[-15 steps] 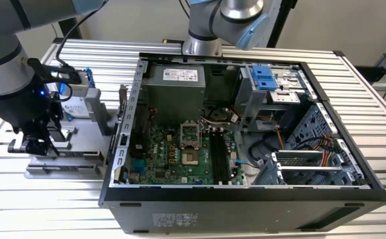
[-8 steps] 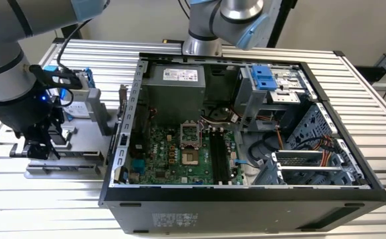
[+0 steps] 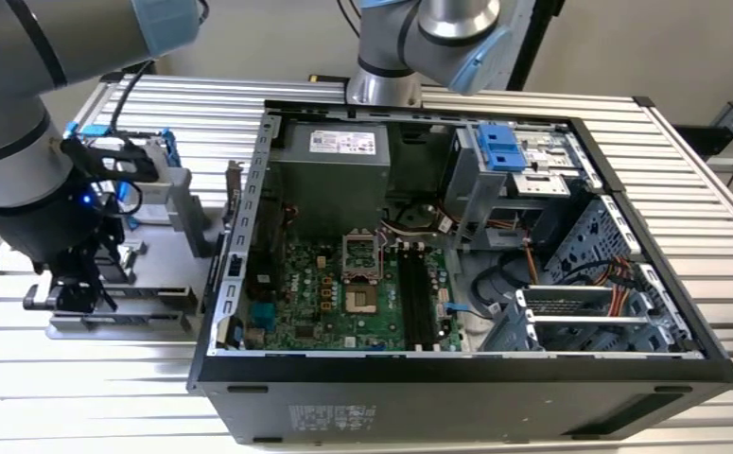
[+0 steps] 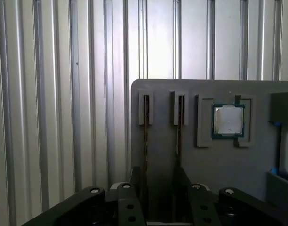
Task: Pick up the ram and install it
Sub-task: 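Pick up the ram and move it above insertion slot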
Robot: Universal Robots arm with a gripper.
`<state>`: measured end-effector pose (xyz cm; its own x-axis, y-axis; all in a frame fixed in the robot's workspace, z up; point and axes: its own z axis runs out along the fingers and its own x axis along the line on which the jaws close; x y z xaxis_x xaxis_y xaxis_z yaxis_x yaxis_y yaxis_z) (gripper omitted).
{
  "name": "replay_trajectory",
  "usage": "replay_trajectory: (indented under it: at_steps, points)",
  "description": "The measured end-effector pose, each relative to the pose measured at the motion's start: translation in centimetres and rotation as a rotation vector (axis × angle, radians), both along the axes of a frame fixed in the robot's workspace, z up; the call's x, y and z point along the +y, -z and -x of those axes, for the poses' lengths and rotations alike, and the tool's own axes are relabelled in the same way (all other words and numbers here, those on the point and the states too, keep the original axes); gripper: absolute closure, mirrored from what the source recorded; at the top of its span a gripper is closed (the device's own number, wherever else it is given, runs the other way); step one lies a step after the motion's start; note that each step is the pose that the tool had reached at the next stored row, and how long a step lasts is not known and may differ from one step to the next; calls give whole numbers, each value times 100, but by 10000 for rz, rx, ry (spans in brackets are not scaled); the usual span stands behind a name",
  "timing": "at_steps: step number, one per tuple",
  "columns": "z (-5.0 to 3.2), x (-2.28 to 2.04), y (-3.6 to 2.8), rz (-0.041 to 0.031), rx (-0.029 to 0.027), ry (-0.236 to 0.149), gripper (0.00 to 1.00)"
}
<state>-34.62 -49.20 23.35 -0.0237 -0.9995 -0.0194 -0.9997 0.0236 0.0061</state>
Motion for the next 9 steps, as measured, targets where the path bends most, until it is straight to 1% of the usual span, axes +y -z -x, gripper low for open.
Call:
replay_trajectory:
  at_steps: [9]
  points:
    - [1,-43,113,1,1,1,0]
